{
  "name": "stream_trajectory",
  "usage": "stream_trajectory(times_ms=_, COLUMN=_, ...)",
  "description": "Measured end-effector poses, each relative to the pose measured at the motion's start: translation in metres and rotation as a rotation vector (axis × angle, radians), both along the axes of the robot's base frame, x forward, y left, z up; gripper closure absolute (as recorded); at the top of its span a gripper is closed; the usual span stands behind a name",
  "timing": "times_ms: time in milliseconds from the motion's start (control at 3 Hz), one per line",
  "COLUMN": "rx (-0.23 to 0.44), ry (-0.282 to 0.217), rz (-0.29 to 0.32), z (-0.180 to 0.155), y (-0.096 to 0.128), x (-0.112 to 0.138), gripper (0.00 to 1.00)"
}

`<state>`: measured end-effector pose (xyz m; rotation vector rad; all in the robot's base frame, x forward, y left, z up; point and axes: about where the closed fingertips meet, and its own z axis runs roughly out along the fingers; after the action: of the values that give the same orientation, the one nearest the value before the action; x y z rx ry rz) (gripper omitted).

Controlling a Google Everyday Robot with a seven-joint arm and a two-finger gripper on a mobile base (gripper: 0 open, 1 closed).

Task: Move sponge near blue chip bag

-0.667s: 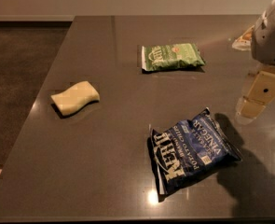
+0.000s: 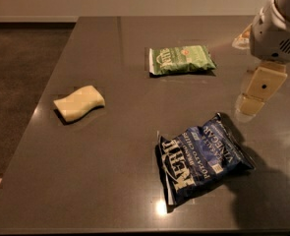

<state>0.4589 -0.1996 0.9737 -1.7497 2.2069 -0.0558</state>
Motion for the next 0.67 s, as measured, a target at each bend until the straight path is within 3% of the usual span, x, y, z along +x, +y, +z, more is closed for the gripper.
stream_trajectory(times_ms=667, rx=0.046, ry=0.046, rz=0.128, z=-0.024, y=0.085, x=0.048, gripper=0.0)
